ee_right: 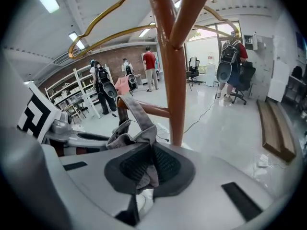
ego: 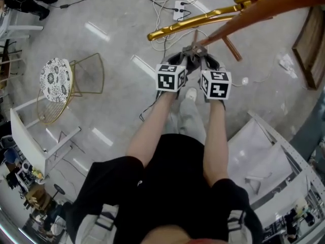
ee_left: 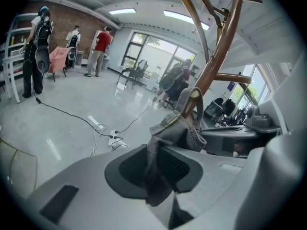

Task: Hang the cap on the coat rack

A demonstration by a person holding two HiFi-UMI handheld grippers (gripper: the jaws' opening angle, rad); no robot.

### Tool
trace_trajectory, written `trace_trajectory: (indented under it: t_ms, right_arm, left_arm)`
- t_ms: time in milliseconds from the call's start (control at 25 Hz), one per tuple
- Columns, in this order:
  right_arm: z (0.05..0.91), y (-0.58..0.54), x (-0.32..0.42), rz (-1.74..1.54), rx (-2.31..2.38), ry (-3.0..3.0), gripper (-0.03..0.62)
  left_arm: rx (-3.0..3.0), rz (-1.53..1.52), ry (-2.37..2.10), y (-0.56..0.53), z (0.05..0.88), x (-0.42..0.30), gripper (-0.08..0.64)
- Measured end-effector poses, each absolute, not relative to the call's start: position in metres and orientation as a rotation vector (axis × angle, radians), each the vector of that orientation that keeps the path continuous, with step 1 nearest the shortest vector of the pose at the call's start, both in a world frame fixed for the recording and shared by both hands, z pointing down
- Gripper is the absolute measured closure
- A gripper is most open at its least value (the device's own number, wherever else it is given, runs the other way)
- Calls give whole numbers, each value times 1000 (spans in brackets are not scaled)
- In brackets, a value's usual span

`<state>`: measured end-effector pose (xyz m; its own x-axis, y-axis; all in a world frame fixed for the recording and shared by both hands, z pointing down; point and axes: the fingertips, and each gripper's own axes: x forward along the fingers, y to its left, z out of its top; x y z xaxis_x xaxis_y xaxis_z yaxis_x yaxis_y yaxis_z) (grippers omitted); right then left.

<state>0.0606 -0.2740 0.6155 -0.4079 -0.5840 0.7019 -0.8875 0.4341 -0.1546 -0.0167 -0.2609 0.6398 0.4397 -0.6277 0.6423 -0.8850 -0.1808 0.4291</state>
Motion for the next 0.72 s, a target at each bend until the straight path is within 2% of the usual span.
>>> trace_trajectory:
  t_ms: [440,720]
  right_arm:
    - [591,-295,72,665,1362,-2236,588]
    - [631,-288,86,708,1310,-2111,588]
  left_arm:
    - [1921,221,-1345,-297,620,-23,495]
    - [1923,447,-1264,-289,651,1,495]
